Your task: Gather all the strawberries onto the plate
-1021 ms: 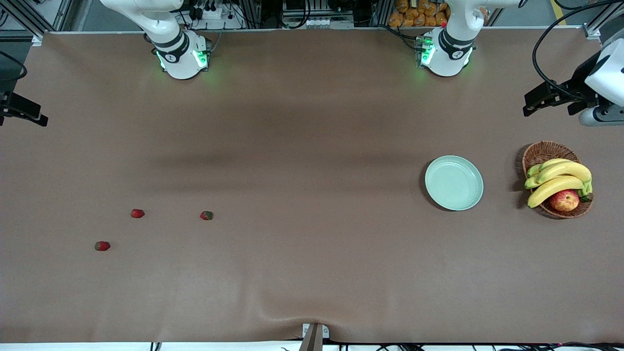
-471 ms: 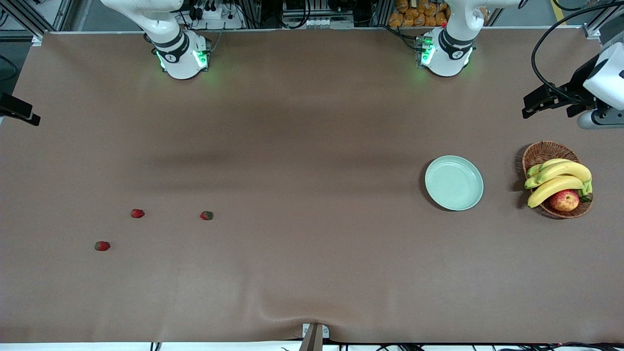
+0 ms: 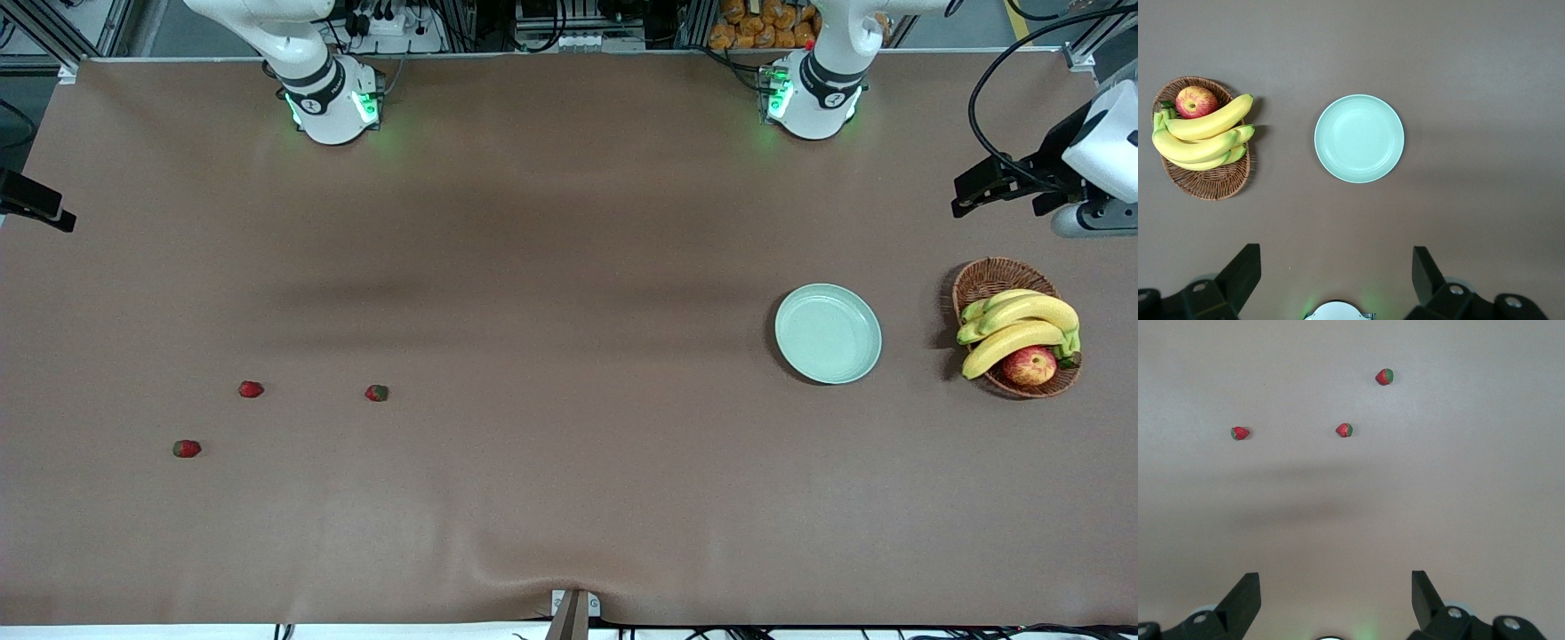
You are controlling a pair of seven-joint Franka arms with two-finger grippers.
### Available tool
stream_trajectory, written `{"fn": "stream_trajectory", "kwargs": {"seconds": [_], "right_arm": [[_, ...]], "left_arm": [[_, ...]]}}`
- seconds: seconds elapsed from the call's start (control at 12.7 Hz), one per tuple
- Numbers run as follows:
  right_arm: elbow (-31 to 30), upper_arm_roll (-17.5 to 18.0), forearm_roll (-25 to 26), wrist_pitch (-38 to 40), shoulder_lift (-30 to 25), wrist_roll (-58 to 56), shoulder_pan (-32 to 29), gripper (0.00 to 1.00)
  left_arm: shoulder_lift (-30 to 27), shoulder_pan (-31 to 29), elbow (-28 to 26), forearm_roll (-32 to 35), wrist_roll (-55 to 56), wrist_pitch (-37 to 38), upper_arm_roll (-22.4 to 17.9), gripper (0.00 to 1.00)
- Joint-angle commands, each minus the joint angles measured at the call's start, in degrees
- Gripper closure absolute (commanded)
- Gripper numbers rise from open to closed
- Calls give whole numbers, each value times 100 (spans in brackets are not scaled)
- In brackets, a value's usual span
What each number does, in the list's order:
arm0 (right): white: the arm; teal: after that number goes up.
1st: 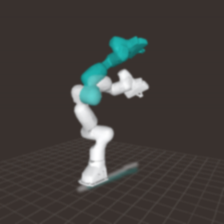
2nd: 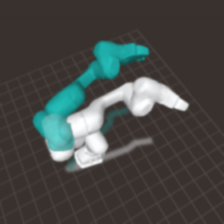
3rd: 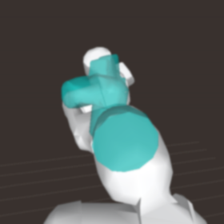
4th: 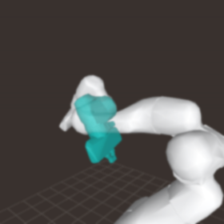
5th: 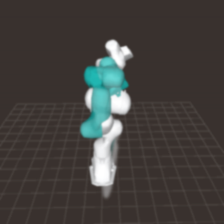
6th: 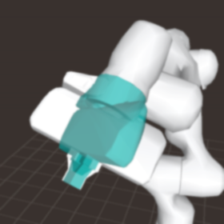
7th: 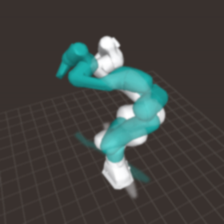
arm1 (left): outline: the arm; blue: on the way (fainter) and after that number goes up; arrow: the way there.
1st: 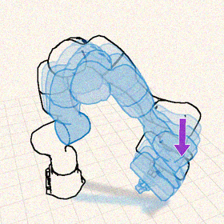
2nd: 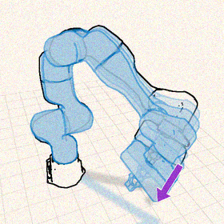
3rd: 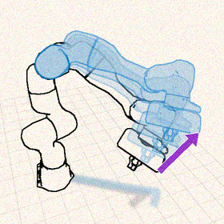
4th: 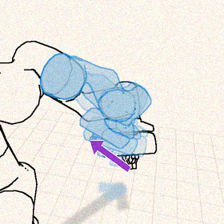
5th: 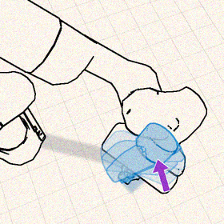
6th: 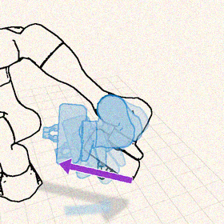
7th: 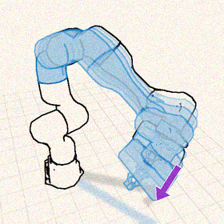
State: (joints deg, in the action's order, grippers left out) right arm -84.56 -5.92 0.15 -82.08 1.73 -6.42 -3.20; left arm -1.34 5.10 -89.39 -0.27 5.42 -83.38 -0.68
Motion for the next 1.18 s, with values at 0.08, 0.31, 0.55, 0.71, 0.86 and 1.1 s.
{"fn": "stream_trajectory", "kwargs": {"seconds": [0.08, 0.31, 0.55, 0.71, 0.86, 1.1], "right_arm": [[18, 30, -33, 25, -23, -17, -14, 0], [9, 30, -24, 34, -23, -17, 13, 0], [9, 30, -6, -27, 29, -17, 91, 0], [-26, 30, -15, -211, 152, -8, 266, 0], [-26, 30, -24, -395, 432, 1, 530, 0], [-26, 30, -24, -878, 977, 54, 917, 0]], "left_arm": [[-33, -36, -34, -43, -137, -65, -2, 0], [-33, -36, -43, -35, -137, -65, -2, 0], [-33, -44, -69, -35, -137, -65, -2, 0], [-51, -88, -69, -35, -181, -65, -2, 0], [-69, -132, -69, -35, -339, -65, -2, 0], [-69, -167, -69, -43, -340, -65, -2, 0]]}}
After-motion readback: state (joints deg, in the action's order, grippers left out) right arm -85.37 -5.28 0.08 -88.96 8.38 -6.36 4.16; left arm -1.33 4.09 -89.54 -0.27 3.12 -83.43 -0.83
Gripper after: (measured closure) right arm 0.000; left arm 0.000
